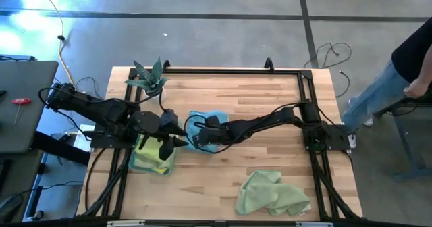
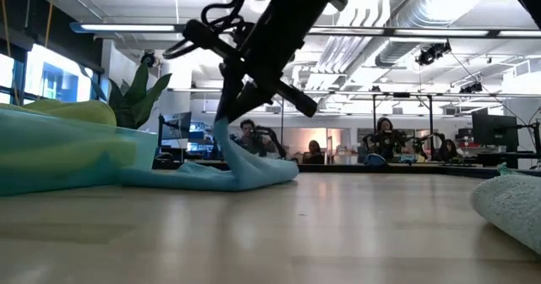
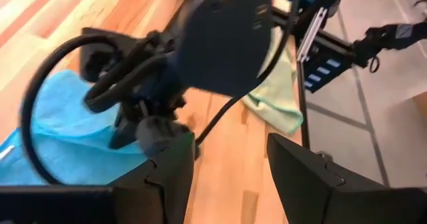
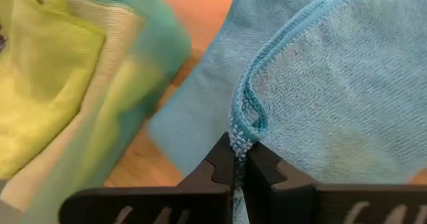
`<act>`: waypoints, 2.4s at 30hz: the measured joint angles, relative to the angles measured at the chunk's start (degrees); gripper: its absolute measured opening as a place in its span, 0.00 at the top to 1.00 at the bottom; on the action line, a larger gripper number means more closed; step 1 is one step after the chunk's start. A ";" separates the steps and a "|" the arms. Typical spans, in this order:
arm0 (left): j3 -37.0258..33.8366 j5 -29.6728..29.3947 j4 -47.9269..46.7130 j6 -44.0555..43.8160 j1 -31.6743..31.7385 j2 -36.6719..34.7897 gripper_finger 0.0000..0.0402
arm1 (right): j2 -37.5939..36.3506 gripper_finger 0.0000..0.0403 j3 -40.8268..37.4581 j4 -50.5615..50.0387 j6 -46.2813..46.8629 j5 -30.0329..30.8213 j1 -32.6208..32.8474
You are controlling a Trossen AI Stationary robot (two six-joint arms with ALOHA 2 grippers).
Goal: Fold microfiber towels
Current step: Fold the blue microfiber towel, then put the blue microfiber towel into the green bin
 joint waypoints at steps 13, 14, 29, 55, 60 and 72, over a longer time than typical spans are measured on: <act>0.00 -0.07 -1.40 0.48 -0.09 -0.02 0.56 | 2.92 1.00 -1.13 14.97 -2.33 -1.22 0.73; 0.00 0.13 -1.41 0.48 -0.09 -0.02 0.56 | 3.64 1.00 -1.14 16.29 -2.21 -2.41 0.63; 0.00 0.36 -2.27 0.48 -1.27 -0.26 0.56 | 7.27 1.00 -1.22 24.96 -2.10 -3.04 0.61; 0.00 -1.00 -3.59 0.91 -1.22 -0.26 0.56 | 9.31 0.59 -1.24 31.82 -7.75 -14.12 -0.12; 0.00 -1.02 -3.59 0.91 -1.22 -0.26 0.56 | 8.25 0.45 0.20 27.58 -11.12 -18.34 -1.39; 0.00 -2.50 -4.29 0.91 -1.24 -0.26 0.56 | 5.96 0.45 2.54 2.08 -21.26 -12.38 -3.54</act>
